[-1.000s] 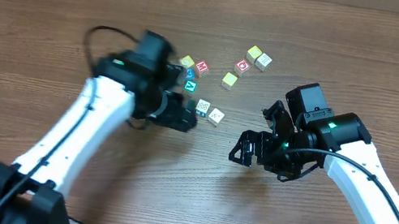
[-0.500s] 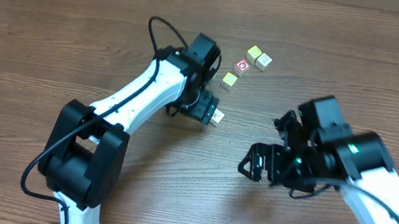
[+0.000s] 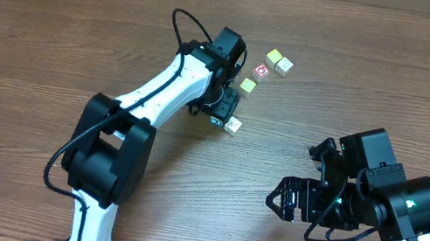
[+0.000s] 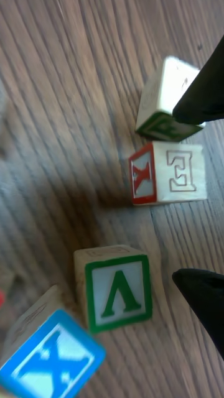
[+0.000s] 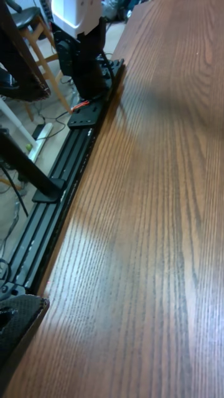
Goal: Flip 5 blocks
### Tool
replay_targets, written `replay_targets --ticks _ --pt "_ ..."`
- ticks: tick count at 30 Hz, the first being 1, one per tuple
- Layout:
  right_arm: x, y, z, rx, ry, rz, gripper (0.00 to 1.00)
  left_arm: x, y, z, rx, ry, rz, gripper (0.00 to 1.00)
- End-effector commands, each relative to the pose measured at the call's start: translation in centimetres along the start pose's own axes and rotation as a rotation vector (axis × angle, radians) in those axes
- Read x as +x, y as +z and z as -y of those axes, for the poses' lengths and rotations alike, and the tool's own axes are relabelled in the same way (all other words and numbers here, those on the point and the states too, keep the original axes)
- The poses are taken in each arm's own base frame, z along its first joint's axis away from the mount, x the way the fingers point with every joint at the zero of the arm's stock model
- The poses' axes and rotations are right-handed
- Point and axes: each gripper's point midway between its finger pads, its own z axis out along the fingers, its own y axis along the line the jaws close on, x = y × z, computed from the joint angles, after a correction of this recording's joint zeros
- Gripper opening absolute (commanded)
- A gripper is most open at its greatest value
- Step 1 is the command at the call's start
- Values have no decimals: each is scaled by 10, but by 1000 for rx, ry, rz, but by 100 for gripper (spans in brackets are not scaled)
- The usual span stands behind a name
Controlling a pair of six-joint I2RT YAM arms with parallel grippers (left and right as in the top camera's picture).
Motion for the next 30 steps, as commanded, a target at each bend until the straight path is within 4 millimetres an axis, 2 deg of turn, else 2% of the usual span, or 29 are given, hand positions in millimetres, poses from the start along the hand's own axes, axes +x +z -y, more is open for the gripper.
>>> replay_targets --ticks 1,5,10,30 --pt "-2 -5 -3 -1 -13 19 100 0 8 -3 -12 12 -17 68" --pt "-1 -5 -3 1 -10 13 100 -2 9 -2 -3 12 -11 66" --pt "2 -5 -2 6 -3 1 100 -2 9 -2 -3 12 -10 57" --pt "11 -5 1 17 16 -34 94 1 12 4 29 -12 -24 47"
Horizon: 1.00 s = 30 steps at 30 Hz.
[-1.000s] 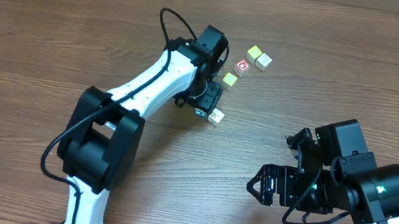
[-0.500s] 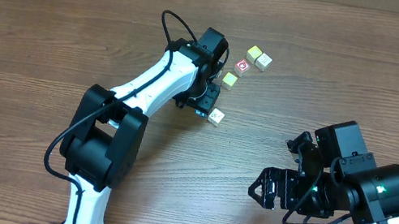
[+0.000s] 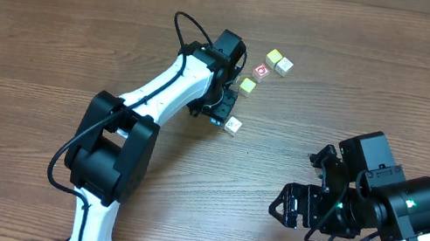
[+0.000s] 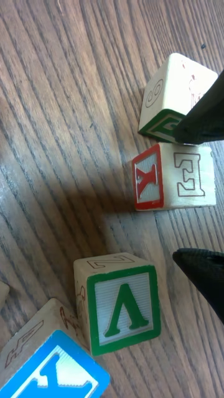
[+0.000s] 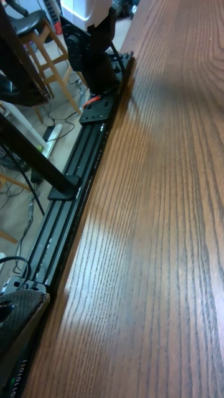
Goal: Flip 5 blocks
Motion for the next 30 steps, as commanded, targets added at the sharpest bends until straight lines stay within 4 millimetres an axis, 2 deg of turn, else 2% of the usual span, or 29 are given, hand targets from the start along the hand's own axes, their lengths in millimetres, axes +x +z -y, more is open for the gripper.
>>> replay_targets --ticks 1,18,30 --pt "-3 -5 -3 -3 -14 22 94 -1 5 1 14 -10 -8 47" --pt "-2 -5 -4 -5 -13 21 93 7 13 6 49 -22 -27 45" --pt "-2 -5 -4 -4 -9 19 92 9 16 5 47 -24 -28 24"
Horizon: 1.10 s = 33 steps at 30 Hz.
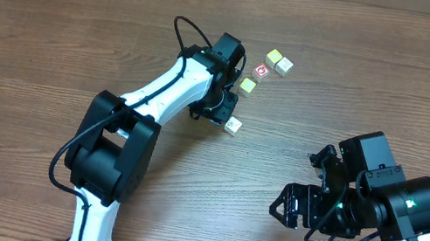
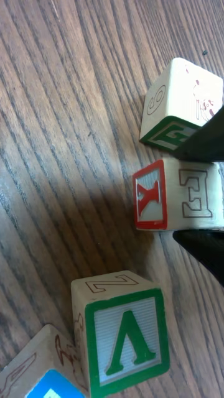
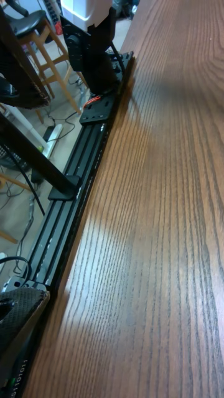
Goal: Flip 5 blocks
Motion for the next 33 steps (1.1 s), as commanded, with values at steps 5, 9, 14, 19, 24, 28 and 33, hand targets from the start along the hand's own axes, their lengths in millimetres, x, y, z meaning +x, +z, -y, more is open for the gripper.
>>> replay_targets --ticks 5,9,14,19,24,28,33 --pt "-2 -5 -4 -5 -12 21 92 5 8 -1 6 -28 -26 21" --pt "-2 -5 -4 -5 -12 21 92 6 6 -2 4 -33 -28 15" --pt "-3 -5 -4 -6 -14 24 93 1 -10 -7 -38 -76 -14 9" --pt "-5 -5 -5 -8 -17 31 94 -3 -36 -3 -29 -92 34 9" --pt "-6 -5 -5 -9 -20 35 95 7 -68 -5 -44 -140 46 6" --pt "-6 -5 -5 -7 -23 37 95 27 -84 -11 -88 -178 3 6" --pt "-7 -5 -5 -7 -24 38 96 50 -89 0 -97 -182 -39 5"
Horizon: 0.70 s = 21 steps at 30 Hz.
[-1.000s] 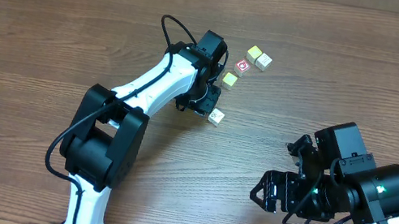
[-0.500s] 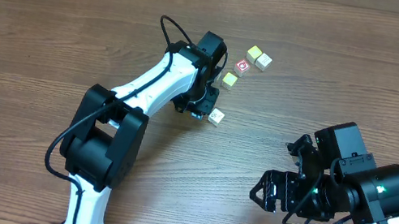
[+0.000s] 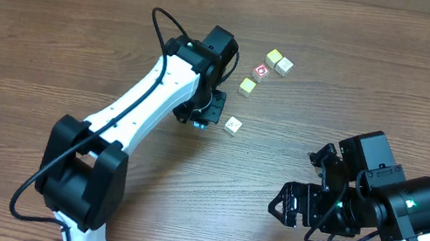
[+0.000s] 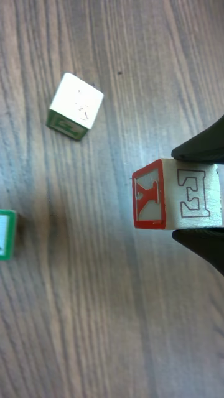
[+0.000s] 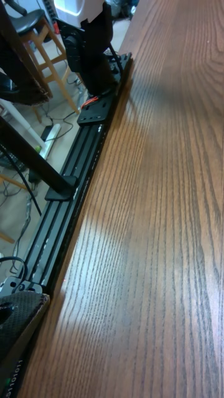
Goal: Flip 5 blocks
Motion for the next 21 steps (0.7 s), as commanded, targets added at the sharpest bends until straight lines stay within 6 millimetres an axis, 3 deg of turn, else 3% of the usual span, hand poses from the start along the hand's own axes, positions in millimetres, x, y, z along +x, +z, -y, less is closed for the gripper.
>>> replay_targets --ticks 1,11,21 --pt "-4 -5 -4 -3 -18 27 96 12 -9 9 -13 -22 21 5" --pt "-4 -5 -4 -3 -19 26 96 97 18 23 15 -127 32 4" --pt "-5 -5 -4 -4 -23 30 97 160 49 36 69 -127 4 7"
